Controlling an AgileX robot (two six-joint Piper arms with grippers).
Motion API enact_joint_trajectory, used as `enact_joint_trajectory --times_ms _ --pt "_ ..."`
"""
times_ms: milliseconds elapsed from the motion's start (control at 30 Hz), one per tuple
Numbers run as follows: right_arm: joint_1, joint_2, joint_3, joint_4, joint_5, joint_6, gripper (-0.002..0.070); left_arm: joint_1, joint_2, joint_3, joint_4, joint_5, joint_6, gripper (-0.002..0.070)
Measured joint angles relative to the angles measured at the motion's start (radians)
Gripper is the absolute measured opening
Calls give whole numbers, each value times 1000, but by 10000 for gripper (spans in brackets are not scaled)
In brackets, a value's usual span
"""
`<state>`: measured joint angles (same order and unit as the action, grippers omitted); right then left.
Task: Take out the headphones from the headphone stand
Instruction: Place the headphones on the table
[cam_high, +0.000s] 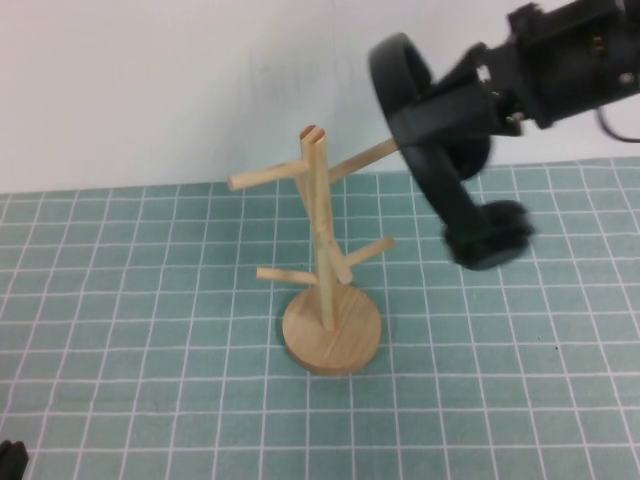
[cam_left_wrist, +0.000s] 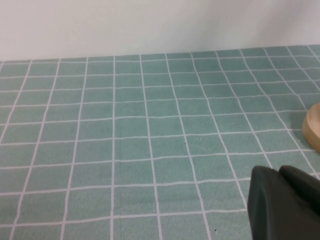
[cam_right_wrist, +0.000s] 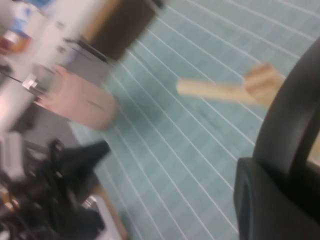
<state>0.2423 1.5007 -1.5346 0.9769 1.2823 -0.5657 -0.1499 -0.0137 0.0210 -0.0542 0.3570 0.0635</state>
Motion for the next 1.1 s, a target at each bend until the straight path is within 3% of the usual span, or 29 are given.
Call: enact_joint_trajectory --times_ms 233,367,500,800,967,1100 --pt "0 -63 8 -439 -131 329 -8 0 0 0 2 0 0 -6" --pt "-2 -53 70 -544 -232 597 -8 0 0 0 2 0 0 -6" --pt "-3 -6 162 -481 -283 760 -8 0 0 0 2 0 0 -6" --pt "0 137 387 -139 -539 841 -8 0 0 0 2 0 0 -6" --pt "29 171 471 -145 -792 909 -8 0 0 0 2 0 0 -6" --pt "47 226 479 -147 -824 918 -3 0 0 0 2 0 0 -6"
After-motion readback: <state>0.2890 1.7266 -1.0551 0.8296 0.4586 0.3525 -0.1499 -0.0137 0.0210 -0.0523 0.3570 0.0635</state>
